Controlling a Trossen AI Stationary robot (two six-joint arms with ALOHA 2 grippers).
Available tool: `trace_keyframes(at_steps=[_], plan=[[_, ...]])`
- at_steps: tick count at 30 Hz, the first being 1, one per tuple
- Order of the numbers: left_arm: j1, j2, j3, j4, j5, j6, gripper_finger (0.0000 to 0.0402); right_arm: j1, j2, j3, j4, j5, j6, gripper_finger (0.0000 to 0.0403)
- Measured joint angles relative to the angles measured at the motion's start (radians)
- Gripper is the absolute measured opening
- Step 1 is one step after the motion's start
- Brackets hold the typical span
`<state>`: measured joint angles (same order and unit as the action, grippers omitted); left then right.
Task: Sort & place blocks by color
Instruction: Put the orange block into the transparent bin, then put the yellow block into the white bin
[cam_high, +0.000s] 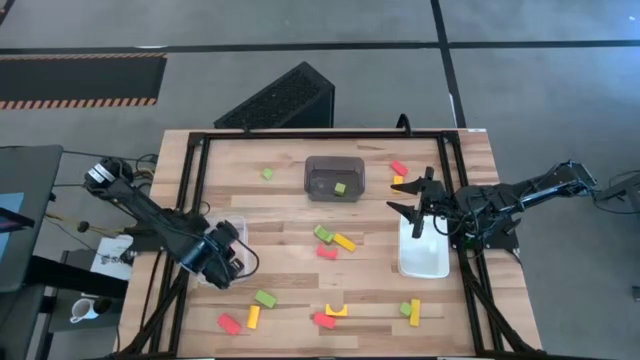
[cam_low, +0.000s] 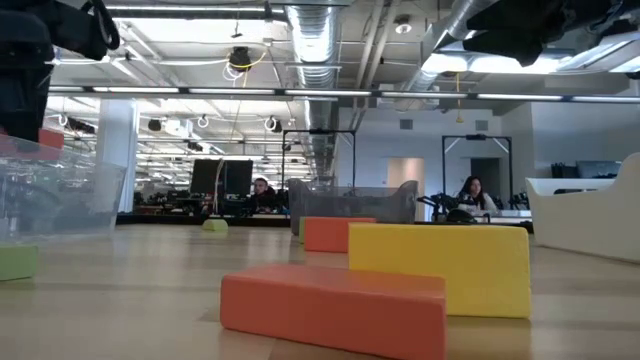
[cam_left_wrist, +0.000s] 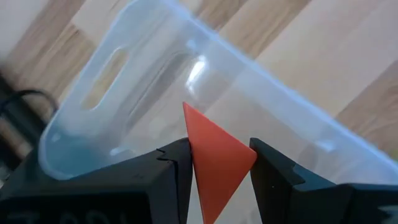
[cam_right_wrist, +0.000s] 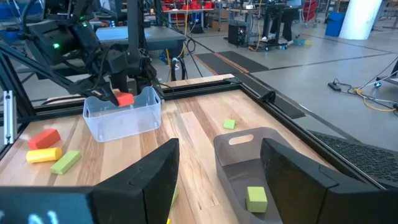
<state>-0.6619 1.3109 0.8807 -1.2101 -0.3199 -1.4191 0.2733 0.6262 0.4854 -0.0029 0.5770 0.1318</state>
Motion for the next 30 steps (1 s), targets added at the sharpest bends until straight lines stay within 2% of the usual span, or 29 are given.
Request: trace_keyframes(at_steps=[5,12,16,24,27,30], plan=[[-0.035,-0.029,-0.053,0.045,-0.030,-0.019,0.0103,0.000,0.000,0.000,0.000,0.000,-0.001,0.0248],[-0.050,-0.126,-0.256,0.249,0.012,-0.103,0.0102,0.000,0.000,0.000,-0.001,-0.003,-0.001,0.0248],[-0.050,-0.174,-0.325,0.312,-0.006,-0.150,0.0115,0.000,0.000,0.000,-0.001,-0.003,0.000,0.0248],[-0.049,-0.199,-0.353,0.304,-0.042,-0.178,0.0178,0.000,0.002,0.000,-0.001,-0.002,0.000,0.0248],[-0.043,-0.199,-0.342,0.294,0.007,-0.157,0.0201,0.000,0.002,0.000,-0.018,-0.003,0.002,0.0248],[-0.027,-0.199,-0.274,0.251,0.066,-0.123,0.0215,0.000,0.001,0.000,-0.049,-0.004,0.003,0.0248]])
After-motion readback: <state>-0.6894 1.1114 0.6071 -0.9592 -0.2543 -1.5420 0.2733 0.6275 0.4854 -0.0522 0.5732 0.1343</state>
